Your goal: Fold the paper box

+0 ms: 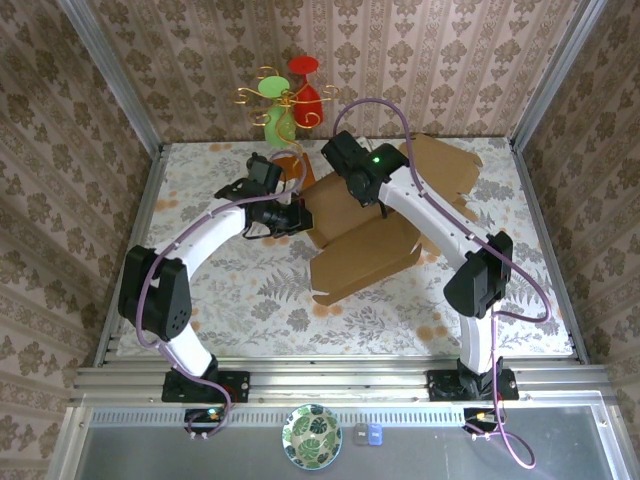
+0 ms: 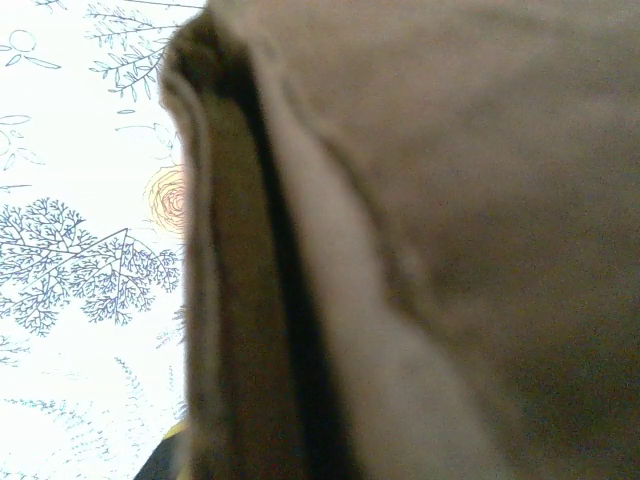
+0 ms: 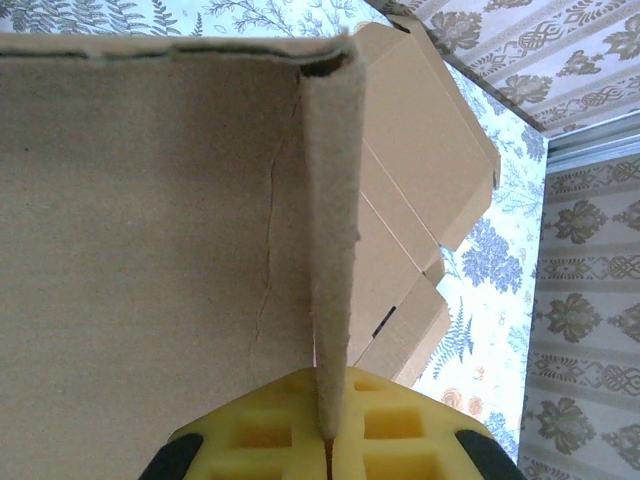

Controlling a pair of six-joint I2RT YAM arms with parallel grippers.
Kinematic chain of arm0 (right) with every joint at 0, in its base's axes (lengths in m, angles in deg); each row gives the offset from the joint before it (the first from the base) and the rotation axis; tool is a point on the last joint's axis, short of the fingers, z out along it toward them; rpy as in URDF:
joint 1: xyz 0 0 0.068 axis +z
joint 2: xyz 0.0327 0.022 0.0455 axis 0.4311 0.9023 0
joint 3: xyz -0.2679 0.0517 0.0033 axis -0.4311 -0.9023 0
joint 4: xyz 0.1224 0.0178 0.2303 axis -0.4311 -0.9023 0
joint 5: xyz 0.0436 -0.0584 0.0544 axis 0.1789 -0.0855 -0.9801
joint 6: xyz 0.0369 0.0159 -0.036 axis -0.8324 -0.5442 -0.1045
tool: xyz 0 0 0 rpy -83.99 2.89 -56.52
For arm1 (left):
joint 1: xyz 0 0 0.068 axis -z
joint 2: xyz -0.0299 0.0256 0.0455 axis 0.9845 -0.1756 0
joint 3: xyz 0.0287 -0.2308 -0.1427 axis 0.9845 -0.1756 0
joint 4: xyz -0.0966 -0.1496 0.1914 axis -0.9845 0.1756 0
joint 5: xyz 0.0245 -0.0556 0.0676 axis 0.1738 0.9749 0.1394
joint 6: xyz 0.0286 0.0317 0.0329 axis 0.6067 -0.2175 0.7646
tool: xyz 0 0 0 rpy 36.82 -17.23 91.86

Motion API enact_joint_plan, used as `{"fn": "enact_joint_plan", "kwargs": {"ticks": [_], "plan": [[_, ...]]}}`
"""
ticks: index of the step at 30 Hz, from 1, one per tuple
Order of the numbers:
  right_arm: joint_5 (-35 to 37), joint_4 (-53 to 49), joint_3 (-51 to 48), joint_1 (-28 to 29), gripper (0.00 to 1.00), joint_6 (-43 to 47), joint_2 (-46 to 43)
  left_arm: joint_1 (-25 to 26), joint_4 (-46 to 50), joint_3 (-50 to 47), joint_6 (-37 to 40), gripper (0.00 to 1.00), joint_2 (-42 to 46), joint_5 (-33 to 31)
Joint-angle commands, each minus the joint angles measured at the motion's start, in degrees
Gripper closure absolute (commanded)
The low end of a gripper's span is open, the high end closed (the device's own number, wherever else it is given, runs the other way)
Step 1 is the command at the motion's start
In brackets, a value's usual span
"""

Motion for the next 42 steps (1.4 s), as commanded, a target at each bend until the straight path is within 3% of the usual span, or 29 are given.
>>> {"fn": "enact_joint_plan", "kwargs": {"ticks": [1, 6, 20, 30, 34, 39, 42], "plan": [[1.6, -0.2, -0.1, 0.1, 1.00, -1.6, -0.8, 0.5, 2.1, 1.9, 1.0, 1.00, -0.2, -1.1], [0.7, 1.5, -3.0, 0.5, 1.00, -4.1, -2.6, 0.6, 2.4, 1.4, 0.6, 1.00, -0.3, -3.6], [3.5, 6.3, -23.0, 4.6, 1.00, -28.3, -4.8, 0.8, -2.8, -7.7, 0.5, 0.91, -4.8, -11.8], [2.7, 6.6, -24.5, 5.3, 1.00, -31.0, -1.9, 1.7, -2.7, -9.7, 1.1, 0.82, -7.8, -17.9], [1.7, 7.4, -24.5, 5.3, 1.00, -30.3, -1.5, 2.0, -3.2, -9.8, 1.1, 0.85, -8.2, -18.5], [1.2, 7.1, -23.8, 5.3, 1.00, -30.2, -0.7, 3.2, -1.9, -8.3, 0.9, 1.00, -9.3, -20.6], [1.0, 7.0, -23.6, 5.3, 1.00, -30.5, -0.3, 4.3, 0.6, -6.6, 0.7, 1.00, -9.9, -23.4]]}}
